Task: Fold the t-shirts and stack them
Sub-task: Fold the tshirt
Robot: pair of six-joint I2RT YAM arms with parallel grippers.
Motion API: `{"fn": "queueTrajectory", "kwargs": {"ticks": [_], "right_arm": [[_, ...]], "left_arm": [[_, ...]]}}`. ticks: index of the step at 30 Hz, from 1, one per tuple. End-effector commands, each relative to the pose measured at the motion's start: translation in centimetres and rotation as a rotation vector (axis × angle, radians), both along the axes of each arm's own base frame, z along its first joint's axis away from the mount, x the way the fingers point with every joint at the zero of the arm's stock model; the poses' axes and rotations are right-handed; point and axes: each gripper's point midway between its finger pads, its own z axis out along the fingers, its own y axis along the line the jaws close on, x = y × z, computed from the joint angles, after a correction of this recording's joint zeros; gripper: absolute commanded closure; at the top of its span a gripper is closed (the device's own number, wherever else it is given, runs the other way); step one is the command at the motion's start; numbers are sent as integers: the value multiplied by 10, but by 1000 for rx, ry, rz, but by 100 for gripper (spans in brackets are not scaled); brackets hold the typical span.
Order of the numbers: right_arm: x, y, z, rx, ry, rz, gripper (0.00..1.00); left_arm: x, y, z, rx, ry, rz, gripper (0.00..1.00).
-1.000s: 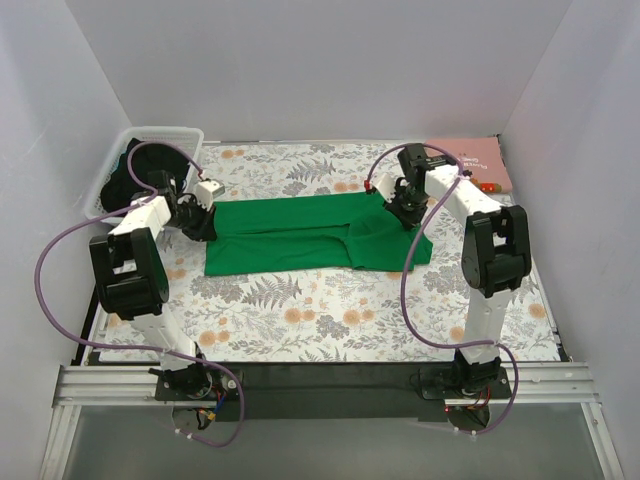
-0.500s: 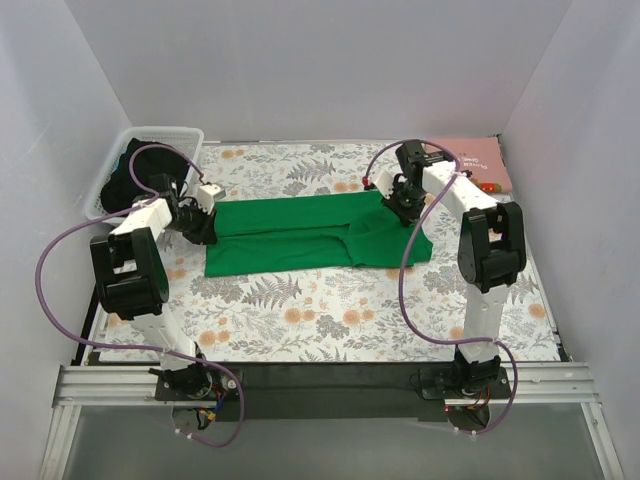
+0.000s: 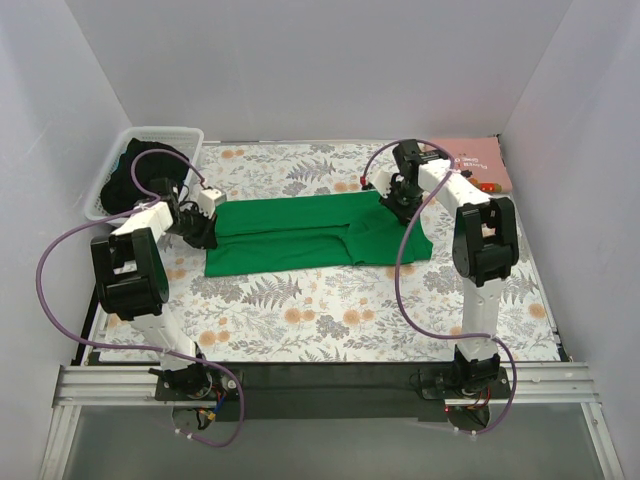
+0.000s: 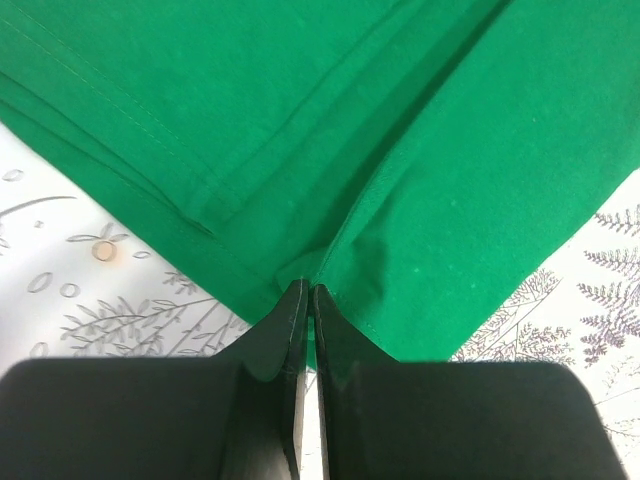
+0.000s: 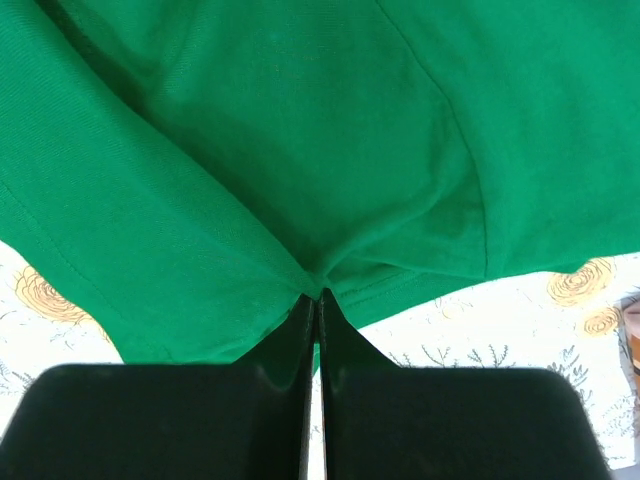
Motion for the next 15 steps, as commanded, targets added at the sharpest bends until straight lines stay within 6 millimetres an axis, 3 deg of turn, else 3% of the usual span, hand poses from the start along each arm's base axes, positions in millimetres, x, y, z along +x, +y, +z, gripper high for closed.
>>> {"fn": "queueTrajectory", "kwargs": {"ticks": [1, 12, 13, 14, 15], "right_arm": [[11, 0, 10, 0, -33, 13, 99], [21, -1, 3, -23, -33, -2, 99], [22, -1, 3, -25, -34, -17, 93], [23, -1, 5, -23, -35, -24, 73], [23, 0, 9, -19, -40, -27, 63]], "left_arm": [[2, 4, 12, 16, -49, 6, 100], [5, 7, 7, 22, -25, 41, 99], [6, 9, 8, 26, -19, 56, 91], [7, 8, 10, 19, -16, 63, 82], [8, 7, 16, 9, -20, 66, 78]]}}
